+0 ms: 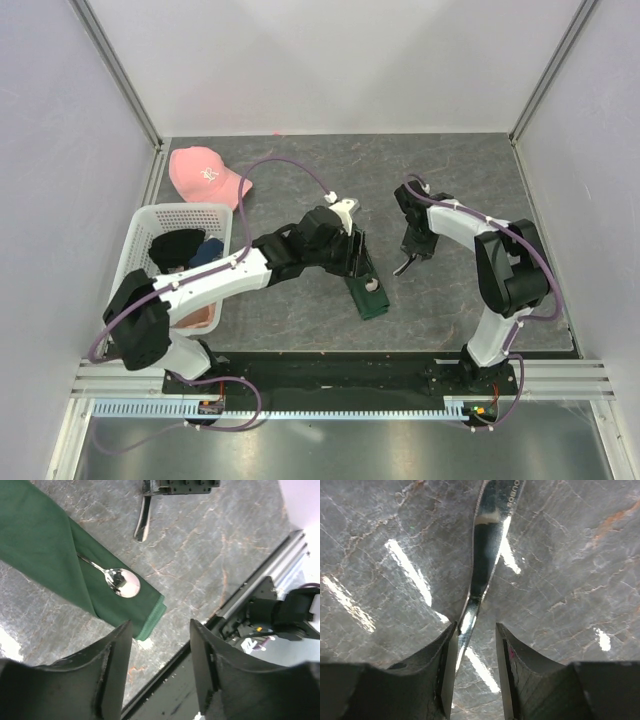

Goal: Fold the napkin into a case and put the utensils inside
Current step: Pick up the knife from the center of the board, then pass from the right arm to the left

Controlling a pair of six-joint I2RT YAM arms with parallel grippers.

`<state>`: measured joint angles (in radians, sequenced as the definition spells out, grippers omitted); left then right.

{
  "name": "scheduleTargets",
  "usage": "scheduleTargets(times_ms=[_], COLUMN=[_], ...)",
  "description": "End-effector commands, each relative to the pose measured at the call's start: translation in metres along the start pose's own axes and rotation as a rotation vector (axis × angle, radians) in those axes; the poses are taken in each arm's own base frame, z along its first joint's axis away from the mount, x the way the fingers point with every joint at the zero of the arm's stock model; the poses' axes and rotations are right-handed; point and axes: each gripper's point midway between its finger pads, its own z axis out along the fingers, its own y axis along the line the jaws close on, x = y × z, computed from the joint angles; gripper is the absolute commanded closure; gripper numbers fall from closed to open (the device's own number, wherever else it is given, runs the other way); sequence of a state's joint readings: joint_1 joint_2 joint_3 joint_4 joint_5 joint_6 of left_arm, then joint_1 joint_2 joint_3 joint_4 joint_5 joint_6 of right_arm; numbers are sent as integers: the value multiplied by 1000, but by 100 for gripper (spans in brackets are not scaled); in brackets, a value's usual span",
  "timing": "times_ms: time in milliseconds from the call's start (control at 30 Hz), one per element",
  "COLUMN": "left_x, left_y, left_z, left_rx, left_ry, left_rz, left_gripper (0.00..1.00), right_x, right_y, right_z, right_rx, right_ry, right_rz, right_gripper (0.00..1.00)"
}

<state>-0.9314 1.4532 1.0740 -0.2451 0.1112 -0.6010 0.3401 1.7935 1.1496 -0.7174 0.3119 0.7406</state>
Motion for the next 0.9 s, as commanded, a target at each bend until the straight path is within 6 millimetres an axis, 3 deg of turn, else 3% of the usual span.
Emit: scheduleTargets(times_ms=[0,33,100,133,200,333,367,400,433,467,533,567,600,633,867], left_x=[-17,-13,-17,-15,-15,-14,-22,-12,-11,-19,-10,-18,-9,-15,-3], left_y=[-5,-2,-4,-3,-4,-9,-14,-12,-12,-19,-10,-15,-8,-13,16], left_z=[16,24,29,33,47,75,81,94,102,106,126,130,142,147,182], left_rx=[2,-6,-4,-8,-1,23,30,35,39,54,32,38,20,25,-93], left_ry=[-44,-24,-24,-14,9,51,42,82,97,87,126,115,137,127,152], left_rz=[65,67,73,75,96,115,124,130,131,138,145,151,164,175,232], left_gripper=[39,39,38,38,38,37,37,37,37,36,36,36,36,36,37], right_x=[5,4,7,10,12,23,21,21,33,27,32,25,25,25,27], right_y=[0,1,2,0,0,-7,-9,1,-4,-6,-6,-10,-10,-13,-23], right_z=[24,26,29,32,35,37,35,33,36,33,30,26,23,20,25], right_rx=[34,33,28,30,1,-44,-74,-152,-173,-213,-270,-283,-308,-325,-385], right_ry=[9,7,10,16,32,38,34,46,79,73,93,73,83,86,124], right_rz=[25,32,33,35,61,86,104,123,135,170,194,212,216,226,284], right_gripper=[57,57,67,83,99,100,100,100,100,100,100,100,100,100,100])
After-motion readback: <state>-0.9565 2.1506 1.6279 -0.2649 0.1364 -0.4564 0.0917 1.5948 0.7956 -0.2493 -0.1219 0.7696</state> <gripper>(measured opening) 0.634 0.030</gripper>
